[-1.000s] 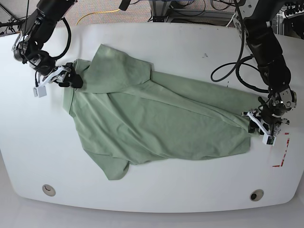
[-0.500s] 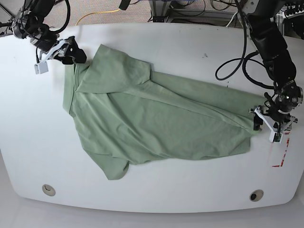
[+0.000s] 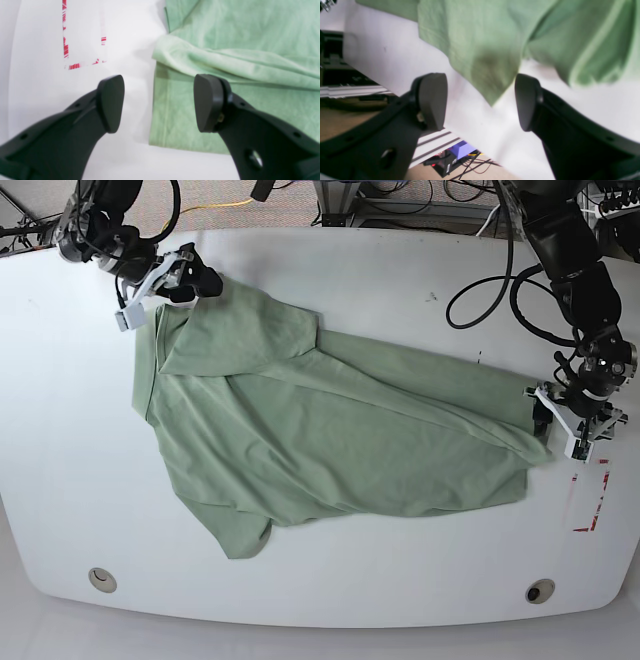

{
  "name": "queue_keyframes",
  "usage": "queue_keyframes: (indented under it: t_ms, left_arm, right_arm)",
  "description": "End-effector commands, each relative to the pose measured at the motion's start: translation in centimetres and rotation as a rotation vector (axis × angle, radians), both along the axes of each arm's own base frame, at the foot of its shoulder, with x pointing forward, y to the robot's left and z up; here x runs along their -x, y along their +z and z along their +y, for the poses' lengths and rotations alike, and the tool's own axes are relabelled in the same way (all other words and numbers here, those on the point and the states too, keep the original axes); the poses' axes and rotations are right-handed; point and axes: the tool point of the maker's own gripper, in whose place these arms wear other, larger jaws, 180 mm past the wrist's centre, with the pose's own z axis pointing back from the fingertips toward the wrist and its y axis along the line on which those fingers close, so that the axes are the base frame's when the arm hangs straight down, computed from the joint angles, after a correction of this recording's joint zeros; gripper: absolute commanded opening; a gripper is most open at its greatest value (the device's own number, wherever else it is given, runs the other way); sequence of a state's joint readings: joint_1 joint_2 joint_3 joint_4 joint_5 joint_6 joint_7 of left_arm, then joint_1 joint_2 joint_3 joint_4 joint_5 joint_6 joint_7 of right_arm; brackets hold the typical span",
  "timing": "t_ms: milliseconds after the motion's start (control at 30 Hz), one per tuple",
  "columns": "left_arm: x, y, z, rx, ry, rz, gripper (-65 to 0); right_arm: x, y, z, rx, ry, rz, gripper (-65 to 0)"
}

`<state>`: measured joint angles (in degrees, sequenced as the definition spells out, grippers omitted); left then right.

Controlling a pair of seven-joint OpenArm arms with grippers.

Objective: Fold the T-shirt properly
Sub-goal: 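Release the left gripper and reposition the right gripper on the collar edge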

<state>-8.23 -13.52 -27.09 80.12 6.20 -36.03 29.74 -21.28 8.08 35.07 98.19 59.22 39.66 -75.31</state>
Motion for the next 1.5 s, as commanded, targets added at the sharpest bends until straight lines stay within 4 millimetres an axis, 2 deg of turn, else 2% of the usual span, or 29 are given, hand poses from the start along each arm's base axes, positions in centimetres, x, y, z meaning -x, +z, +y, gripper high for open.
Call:
queue_keyframes:
  t_ms: [0, 133, 300, 767, 867, 967, 1267, 1467]
  left_arm:
    - [-0.6, 1.7, 0.2, -0.009, -0.006, -0.058, -25.3]
    - [-0.4, 1.6, 0.2, -0.011, -0.006, -0.054, -25.3]
    - [-0.5, 2.1, 0.3, -0.019, -0.006, -0.068, -25.3]
    - [0.1, 1.8, 0.2, -0.026, -0.011, -0.056, -25.3]
    - [0.1, 1.8, 0.1, -0.027, -0.012, -0.059, -25.3]
    - [0.1, 1.7, 0.2, -0.026, -0.011, -0.055, -25.3]
    - [0.1, 1.7, 0.2, -0.026, -0.013, -0.054, -25.3]
    - [0.1, 1.6, 0.2, -0.025, -0.013, -0.053, -25.3]
  right_arm:
    - [-0.8, 0.5, 0.5, 0.002, 0.003, -0.034, -25.7]
    - [-1.9, 0.1, 0.9, 0.036, 0.005, -0.032, -25.7]
    - [-1.7, -0.7, 0.8, 0.075, 0.007, -0.005, -25.7]
    - [-0.6, -2.2, 0.7, 0.127, 0.011, 0.056, -25.7]
    - [-0.7, -1.6, 0.1, 0.159, 0.007, 0.039, -25.7]
    - [0.2, -1.3, -0.1, 0.177, 0.011, 0.044, -25.7]
    - [0.6, -0.3, 0.3, 0.118, 0.009, 0.011, -25.7]
    - [1.2, -1.9, 0.3, 0.074, -0.014, 0.063, -25.7]
